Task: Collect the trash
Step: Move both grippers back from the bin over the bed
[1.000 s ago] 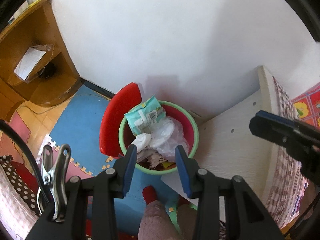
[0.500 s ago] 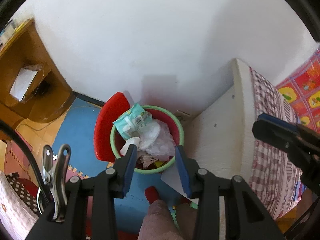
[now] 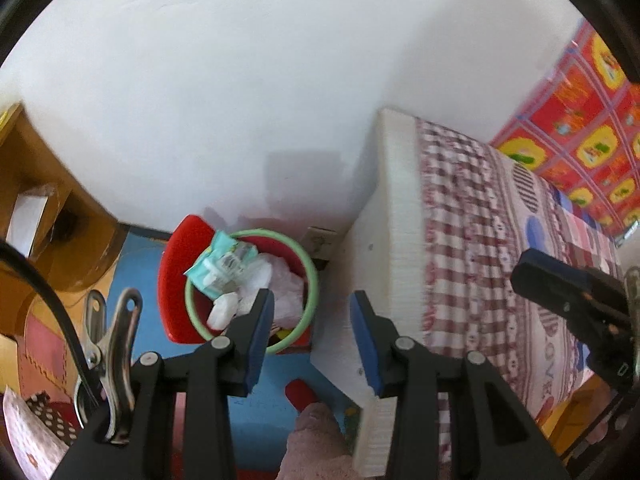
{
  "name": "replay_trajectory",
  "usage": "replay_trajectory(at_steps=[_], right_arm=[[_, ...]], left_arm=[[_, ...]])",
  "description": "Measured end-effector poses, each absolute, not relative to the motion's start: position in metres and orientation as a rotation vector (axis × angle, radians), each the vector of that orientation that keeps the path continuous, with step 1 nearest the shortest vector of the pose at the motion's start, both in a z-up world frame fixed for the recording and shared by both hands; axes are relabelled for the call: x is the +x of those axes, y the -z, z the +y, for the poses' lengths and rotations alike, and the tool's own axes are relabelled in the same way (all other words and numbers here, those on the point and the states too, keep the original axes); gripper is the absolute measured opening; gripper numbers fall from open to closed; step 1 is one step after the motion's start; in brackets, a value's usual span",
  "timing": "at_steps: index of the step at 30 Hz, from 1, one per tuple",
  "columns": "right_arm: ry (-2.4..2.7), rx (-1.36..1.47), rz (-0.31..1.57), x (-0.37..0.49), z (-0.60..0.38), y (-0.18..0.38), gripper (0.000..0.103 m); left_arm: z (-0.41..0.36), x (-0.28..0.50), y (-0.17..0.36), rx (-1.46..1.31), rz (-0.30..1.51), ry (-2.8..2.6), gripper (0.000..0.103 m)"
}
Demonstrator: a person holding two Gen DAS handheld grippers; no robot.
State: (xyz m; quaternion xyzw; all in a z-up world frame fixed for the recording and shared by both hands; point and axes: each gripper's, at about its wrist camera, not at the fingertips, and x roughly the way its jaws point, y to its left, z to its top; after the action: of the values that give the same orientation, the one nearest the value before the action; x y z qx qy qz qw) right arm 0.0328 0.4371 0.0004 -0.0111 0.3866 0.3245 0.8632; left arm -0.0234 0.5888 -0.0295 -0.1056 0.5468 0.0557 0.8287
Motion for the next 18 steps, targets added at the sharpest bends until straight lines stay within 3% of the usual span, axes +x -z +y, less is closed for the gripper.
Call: replay_trajectory(at_steps=[18], right_arm=[[-0.478, 0.151, 0.749, -0.012, 0.266, 0.005, 0.025]], left_arm=[[0.432, -0.015, 0.004, -0.086, 1.16, 0.095, 0.041]])
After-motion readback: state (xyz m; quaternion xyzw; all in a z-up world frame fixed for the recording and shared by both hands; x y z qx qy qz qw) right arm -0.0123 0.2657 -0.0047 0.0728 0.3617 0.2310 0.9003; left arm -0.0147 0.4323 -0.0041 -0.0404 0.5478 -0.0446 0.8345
